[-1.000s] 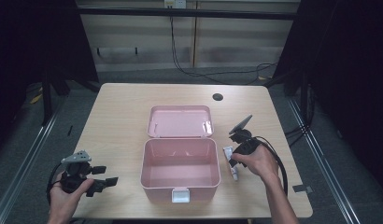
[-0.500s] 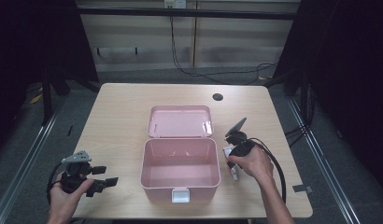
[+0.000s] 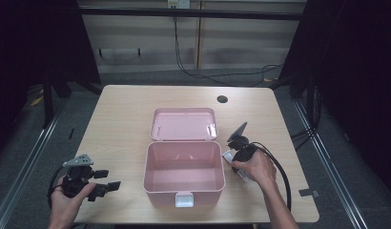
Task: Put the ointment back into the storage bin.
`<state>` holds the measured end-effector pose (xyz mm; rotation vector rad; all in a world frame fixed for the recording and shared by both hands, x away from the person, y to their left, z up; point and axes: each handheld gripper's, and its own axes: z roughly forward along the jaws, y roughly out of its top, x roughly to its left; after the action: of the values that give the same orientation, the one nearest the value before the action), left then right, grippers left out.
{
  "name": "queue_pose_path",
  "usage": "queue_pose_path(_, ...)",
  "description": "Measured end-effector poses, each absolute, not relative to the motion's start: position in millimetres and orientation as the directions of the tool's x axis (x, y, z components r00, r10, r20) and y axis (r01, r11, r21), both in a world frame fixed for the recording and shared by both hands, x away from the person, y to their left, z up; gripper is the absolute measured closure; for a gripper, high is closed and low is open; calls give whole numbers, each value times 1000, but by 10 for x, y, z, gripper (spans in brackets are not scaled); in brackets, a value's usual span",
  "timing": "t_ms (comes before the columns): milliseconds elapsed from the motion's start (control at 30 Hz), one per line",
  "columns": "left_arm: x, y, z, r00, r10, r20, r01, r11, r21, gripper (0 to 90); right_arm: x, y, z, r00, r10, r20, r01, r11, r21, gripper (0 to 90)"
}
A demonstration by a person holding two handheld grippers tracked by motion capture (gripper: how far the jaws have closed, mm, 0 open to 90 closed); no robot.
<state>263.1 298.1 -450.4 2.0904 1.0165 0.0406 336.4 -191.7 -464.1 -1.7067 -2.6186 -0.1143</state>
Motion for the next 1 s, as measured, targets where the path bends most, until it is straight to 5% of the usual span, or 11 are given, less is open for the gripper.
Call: queue_pose_path(1000,2634,2984,-4501,676,676,-294,650,-360,669,238,3313,-2085,-4465,-476,876,84,878,468,98,715)
